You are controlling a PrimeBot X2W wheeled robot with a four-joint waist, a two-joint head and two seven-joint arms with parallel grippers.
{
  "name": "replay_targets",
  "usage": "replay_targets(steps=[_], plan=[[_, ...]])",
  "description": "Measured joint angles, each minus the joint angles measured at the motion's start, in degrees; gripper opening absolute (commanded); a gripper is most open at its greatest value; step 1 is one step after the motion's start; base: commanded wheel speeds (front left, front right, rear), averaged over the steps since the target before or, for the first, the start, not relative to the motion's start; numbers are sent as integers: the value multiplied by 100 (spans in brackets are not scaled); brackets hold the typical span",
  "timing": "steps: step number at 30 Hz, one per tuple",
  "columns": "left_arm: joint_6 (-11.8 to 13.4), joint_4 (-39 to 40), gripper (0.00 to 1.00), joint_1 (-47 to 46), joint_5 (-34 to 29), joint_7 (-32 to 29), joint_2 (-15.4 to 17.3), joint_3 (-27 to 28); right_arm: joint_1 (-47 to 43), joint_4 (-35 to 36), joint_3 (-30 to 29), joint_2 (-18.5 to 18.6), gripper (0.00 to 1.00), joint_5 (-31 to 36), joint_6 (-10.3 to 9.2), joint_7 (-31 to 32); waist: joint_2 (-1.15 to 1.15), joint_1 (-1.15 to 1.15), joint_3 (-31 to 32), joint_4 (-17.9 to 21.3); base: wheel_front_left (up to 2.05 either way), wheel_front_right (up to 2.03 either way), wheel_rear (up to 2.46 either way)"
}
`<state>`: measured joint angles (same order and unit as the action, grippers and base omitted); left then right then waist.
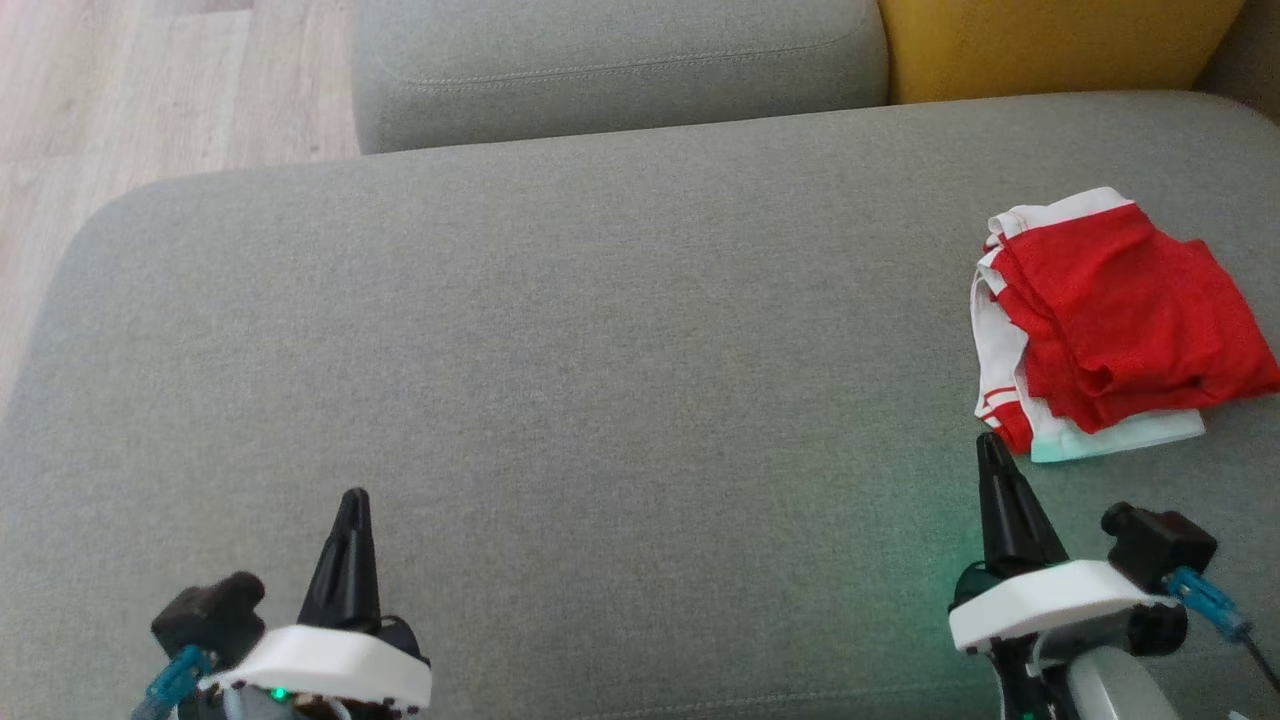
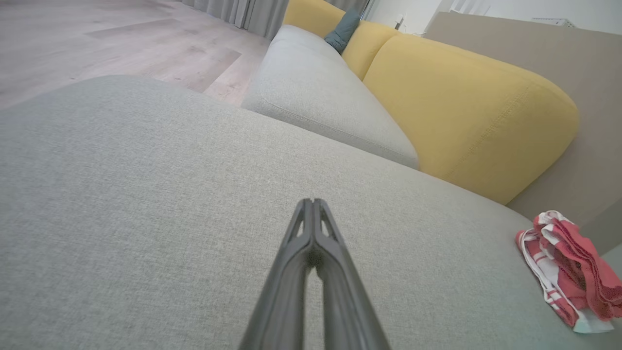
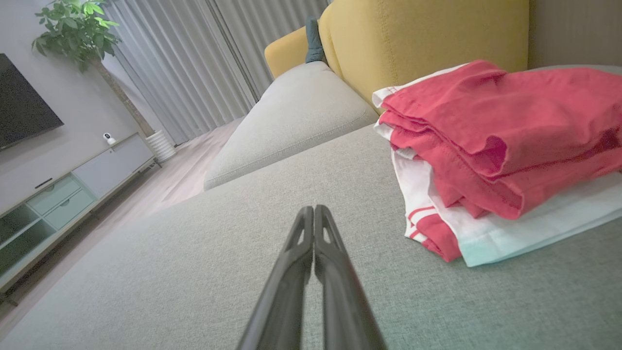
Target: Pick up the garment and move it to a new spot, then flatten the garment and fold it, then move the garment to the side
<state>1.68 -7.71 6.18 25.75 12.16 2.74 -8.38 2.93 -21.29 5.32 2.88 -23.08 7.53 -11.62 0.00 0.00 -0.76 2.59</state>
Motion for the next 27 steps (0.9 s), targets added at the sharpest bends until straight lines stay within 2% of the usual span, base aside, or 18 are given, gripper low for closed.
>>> replay_targets(steps=[27], plan=[[-225,-190,0,-208,1846,-399,60,201,0,129,-240,13,0,-1890,0,412,0,0,15,-69,0,0,0]])
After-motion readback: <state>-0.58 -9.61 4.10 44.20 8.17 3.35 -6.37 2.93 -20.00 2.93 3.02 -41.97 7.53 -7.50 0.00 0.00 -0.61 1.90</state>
